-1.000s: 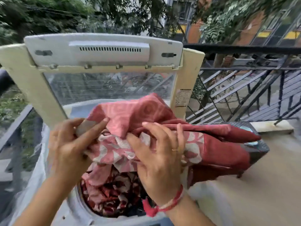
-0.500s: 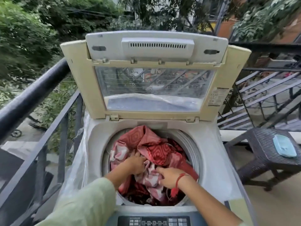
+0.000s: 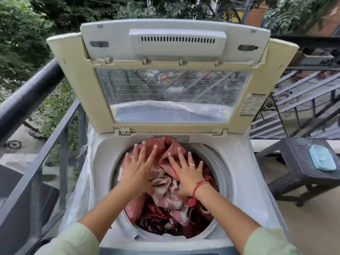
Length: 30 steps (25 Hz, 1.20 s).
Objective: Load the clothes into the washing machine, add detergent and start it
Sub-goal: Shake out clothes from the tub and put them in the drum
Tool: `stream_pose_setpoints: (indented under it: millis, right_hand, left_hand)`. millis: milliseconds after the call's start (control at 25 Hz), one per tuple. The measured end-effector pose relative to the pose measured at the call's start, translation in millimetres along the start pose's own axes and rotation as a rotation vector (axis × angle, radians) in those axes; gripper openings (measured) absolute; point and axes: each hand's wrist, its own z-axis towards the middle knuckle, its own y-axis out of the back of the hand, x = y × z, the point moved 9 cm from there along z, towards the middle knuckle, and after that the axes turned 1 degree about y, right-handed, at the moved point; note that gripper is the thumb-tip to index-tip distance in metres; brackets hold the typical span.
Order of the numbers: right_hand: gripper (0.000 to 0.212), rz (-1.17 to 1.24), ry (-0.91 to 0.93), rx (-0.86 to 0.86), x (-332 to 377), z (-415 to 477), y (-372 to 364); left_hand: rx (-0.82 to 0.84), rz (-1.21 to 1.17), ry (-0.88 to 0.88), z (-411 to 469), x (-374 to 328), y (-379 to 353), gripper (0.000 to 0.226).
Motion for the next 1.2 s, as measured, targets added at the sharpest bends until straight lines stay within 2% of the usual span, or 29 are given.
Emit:
stream_pose_setpoints:
  millis: [40, 120, 200, 400, 440, 560, 680, 840, 960, 1080, 1200]
  right_hand:
    - [0.128, -0.058, 0.027, 0.064, 6, 17, -10]
    - [0.134, -0.079, 0.029, 0.201, 8, 42, -35]
    - [0.135, 0.009, -0.049, 0.348, -4, 50, -65]
    - [0.137, 0.189, -0.219, 0.625, -37, 36, -159]
    - [0.132, 0.218, -0.250, 0.656, -39, 28, -176]
    - [0.090, 0.326, -0.317, 0.623, -31, 20, -203]
    - [0.085, 0.205, -0.365, 0.707, -24, 19, -220]
    - [0.071, 0.272, -0.405, 0.614, -24, 41, -218]
    - [0.071, 0.174, -0.373, 0.490, -31, 56, -201]
    - [0.073, 0.061, -0.318, 0.400, -23, 48, -189]
    - [0.090, 0.105, -0.255, 0.537, -28, 26, -185]
  left_hand:
    - [0.087, 0.043, 0.053, 9, 8, -17, 0.145]
    - [0.187, 0.091, 0.066, 21, 7, -52, 0.133]
    - [0.267, 0.083, 0.050, 28, -1, -92, 0.116]
    - [0.434, 0.116, -0.015, 44, -22, -159, 0.104]
    - [0.465, 0.151, -0.031, 43, -28, -171, 0.100]
    - [0.539, 0.248, -0.051, 35, -38, -203, 0.094]
    - [0.598, 0.268, -0.050, 35, -31, -224, 0.096]
    - [0.656, 0.302, -0.084, 63, -24, -228, 0.108]
    - [0.651, 0.266, -0.062, 84, -20, -226, 0.114]
    - [0.567, 0.235, 0.017, 76, -17, -221, 0.107]
    - [0.523, 0.228, 0.057, 48, -28, -210, 0.096]
